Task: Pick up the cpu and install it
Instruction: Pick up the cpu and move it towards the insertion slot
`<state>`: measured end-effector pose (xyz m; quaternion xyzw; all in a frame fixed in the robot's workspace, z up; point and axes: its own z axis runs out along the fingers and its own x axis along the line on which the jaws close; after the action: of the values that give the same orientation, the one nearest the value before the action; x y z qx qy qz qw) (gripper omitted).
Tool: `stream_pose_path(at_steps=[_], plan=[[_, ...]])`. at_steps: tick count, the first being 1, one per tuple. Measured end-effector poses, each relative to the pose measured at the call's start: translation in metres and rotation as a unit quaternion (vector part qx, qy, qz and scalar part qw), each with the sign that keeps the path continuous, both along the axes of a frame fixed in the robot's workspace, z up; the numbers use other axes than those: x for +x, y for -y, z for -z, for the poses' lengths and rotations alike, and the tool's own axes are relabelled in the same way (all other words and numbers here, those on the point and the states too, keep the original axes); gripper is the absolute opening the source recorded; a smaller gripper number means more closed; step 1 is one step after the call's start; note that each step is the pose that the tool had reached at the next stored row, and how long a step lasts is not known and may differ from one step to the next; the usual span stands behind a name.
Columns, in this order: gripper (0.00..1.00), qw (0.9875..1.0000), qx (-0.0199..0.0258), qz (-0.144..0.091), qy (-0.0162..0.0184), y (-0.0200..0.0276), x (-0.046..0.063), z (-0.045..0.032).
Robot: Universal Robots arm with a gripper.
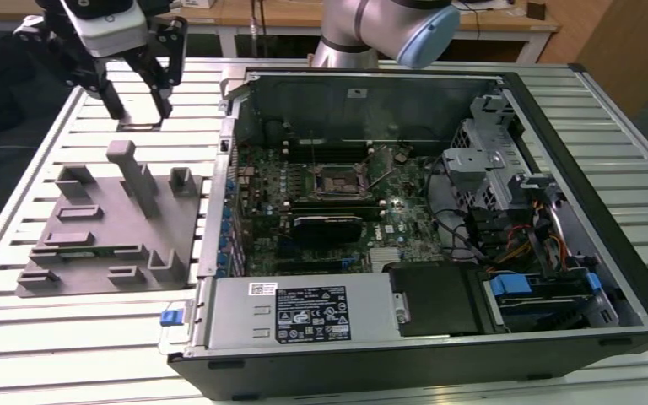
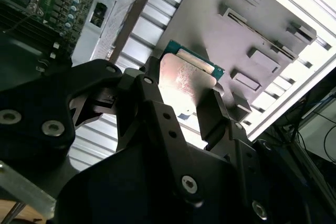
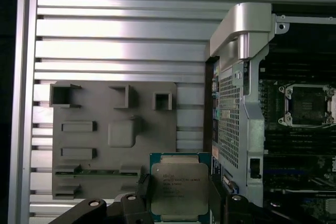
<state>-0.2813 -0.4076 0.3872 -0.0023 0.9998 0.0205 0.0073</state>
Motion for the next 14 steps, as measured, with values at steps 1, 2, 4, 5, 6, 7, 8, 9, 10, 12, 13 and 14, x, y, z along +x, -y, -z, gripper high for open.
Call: stream_pose_path(at_steps=[1, 2, 4, 5, 6, 7, 8, 9, 10, 12, 13, 14], plan=[[0.53, 1.0, 0.0, 0.0, 0.0, 0.0, 0.003, 0.0], [0.53, 1.0, 0.0, 0.0, 0.0, 0.0, 0.005, 0.0], [0.53, 1.0, 0.0, 0.0, 0.0, 0.0, 0.01, 0.0], [0.53, 1.0, 0.0, 0.0, 0.0, 0.0, 0.012, 0.0], [0.53, 1.0, 0.0, 0.0, 0.0, 0.0, 0.014, 0.0], [0.53, 1.0, 0.0, 0.0, 0.0, 0.0, 0.017, 0.0001], [0.53, 1.0, 0.0, 0.0, 0.0, 0.0, 0.019, 0.0], [0.53, 1.0, 0.0, 0.0, 0.0, 0.0, 0.021, 0.0], [0.53, 1.0, 0.0, 0.0, 0.0, 0.0, 0.023, 0.0], [0.53, 1.0, 0.0, 0.0, 0.0, 0.0, 0.027, 0.0001], [0.53, 1.0, 0.0, 0.0, 0.0, 0.0, 0.028, 0.0], [0.53, 1.0, 0.0, 0.0, 0.0, 0.0, 0.03, 0.0]])
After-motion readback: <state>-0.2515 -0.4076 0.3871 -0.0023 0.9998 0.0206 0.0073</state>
